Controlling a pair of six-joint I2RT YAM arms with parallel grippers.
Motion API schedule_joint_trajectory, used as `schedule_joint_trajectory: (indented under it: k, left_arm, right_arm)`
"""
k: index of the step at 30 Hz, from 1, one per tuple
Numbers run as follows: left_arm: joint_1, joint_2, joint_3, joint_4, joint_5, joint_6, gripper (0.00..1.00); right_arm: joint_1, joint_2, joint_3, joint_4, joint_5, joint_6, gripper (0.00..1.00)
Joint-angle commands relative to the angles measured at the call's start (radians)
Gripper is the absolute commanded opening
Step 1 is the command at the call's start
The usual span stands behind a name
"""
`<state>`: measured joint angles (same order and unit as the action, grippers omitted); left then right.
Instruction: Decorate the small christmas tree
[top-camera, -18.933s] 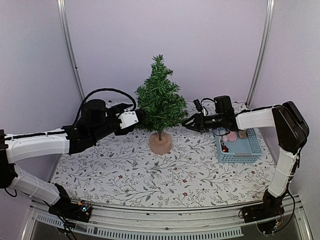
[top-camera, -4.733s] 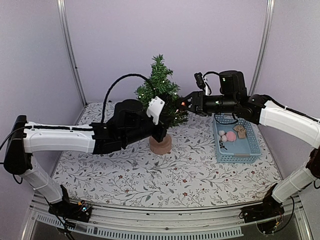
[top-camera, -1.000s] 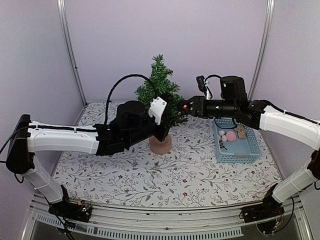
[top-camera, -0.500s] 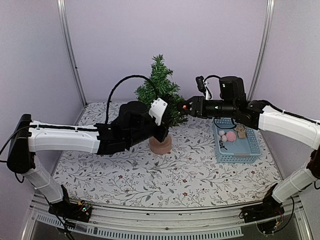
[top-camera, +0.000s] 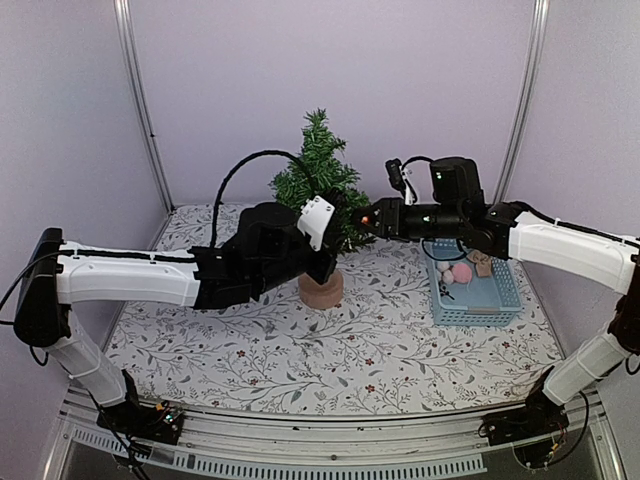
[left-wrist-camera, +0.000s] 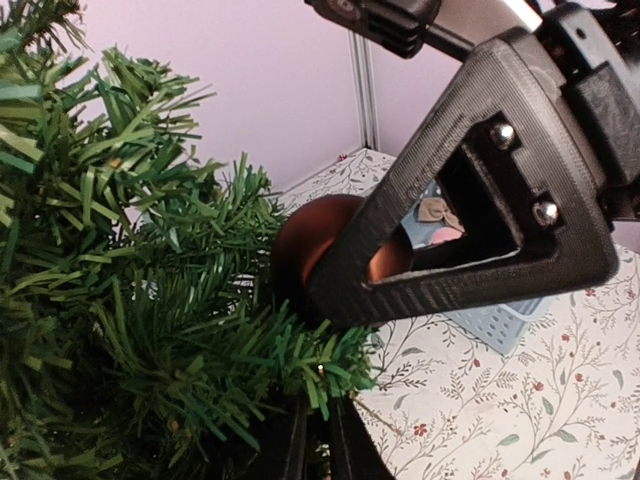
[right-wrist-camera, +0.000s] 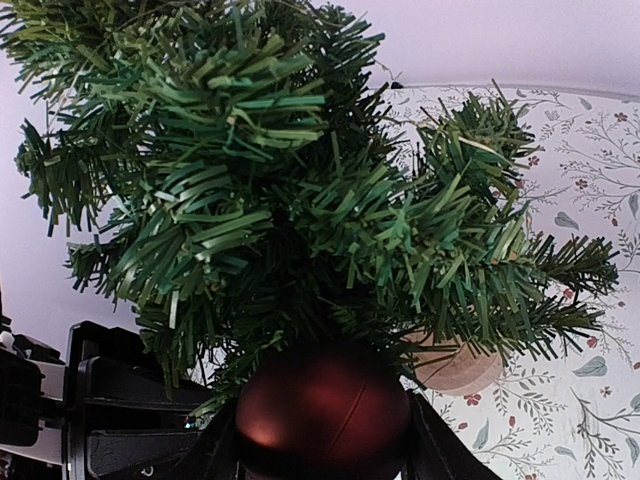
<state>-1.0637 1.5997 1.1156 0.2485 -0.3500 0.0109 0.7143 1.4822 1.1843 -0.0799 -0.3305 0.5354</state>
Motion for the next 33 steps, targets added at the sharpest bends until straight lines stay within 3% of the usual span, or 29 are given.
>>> schedule_joint_trajectory:
  k: [1,19,28,33]
  left_arm:
    - [0.011,0.000,0.028,-0.004,-0.018,-0.007,0.11]
    - [0.024,0.001,0.034,-0.025,-0.031,-0.029,0.09]
    - [0.025,-0.005,0.026,-0.025,-0.014,-0.029,0.09]
    - [0.024,-0.007,0.024,-0.019,-0.006,-0.030,0.11]
  right_arm:
    - [0.005,0.022,0.029,0.032,-0.007,0.003,0.18]
    - [-0.002,0.044,0.001,0.027,0.026,0.006,0.21]
    - [-0.002,0.011,-0.052,0.020,0.021,0.010,0.27]
    - [-0.002,-0.010,-0.055,0.015,0.029,0.011,0.37]
